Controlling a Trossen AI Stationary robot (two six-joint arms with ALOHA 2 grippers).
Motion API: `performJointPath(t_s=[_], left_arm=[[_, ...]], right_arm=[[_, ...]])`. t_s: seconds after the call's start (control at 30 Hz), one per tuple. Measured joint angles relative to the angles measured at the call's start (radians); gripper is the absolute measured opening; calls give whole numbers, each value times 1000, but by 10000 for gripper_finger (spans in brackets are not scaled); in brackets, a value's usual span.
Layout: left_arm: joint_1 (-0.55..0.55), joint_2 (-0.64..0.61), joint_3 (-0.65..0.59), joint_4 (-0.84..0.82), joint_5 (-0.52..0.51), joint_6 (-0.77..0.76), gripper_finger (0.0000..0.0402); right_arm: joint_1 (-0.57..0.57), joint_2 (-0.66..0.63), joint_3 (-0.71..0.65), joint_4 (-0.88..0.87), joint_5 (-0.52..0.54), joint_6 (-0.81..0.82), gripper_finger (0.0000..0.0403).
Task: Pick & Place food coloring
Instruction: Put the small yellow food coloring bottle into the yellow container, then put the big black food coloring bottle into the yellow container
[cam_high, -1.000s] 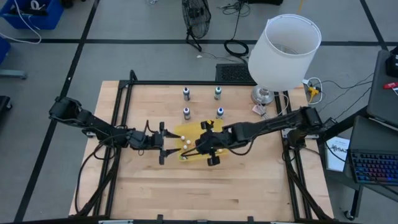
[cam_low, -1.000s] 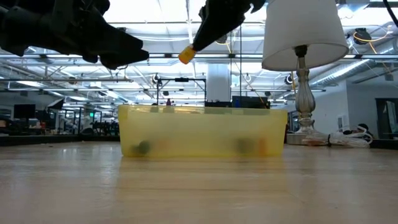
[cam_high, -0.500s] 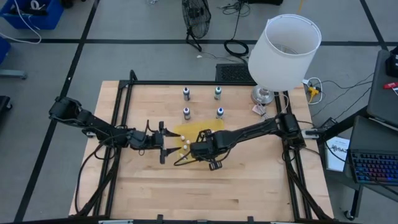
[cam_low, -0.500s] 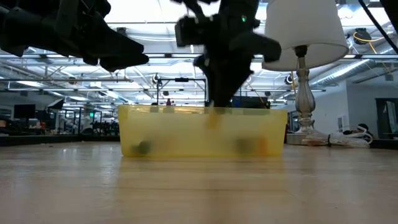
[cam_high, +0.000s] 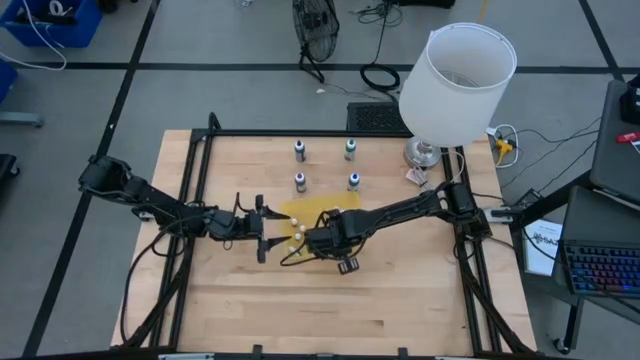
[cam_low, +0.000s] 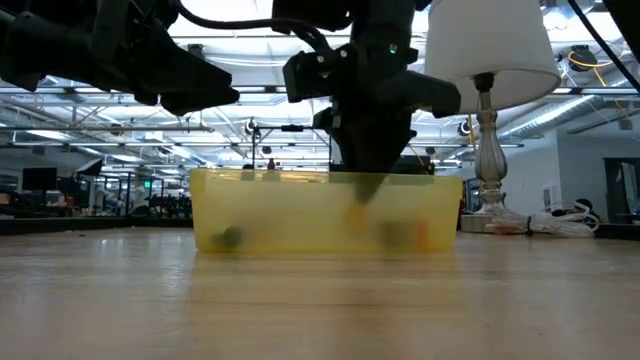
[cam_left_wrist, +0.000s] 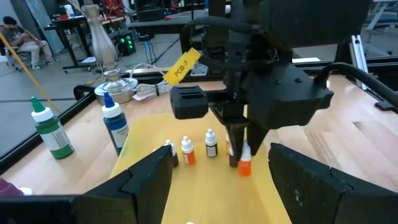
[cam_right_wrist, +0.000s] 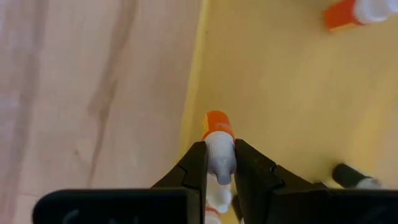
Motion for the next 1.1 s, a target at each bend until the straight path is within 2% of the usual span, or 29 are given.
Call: performJointPath(t_s=[0.1, 0.37, 0.57, 0.7, 0.9, 1.1], left_arm=[[0, 0, 0, 0, 0, 0, 266], [0, 0, 0, -1, 0, 0, 266], [0, 0, 0, -6, 0, -2, 266], [0, 0, 0, -6, 0, -2, 266], [0, 0, 0, -6, 2, -2, 266], [0, 0, 0, 2, 2, 1, 266]], right_arm=[[1, 2, -4, 10, -38, -7, 44], [5, 42, -4, 17, -41, -15, 44], [5, 36, -6, 41, -35, 14, 114], [11, 28, -6, 47, -38, 31, 139], [31, -2, -6, 59, -36, 46, 144], [41, -99, -6, 84, -36, 88, 138]])
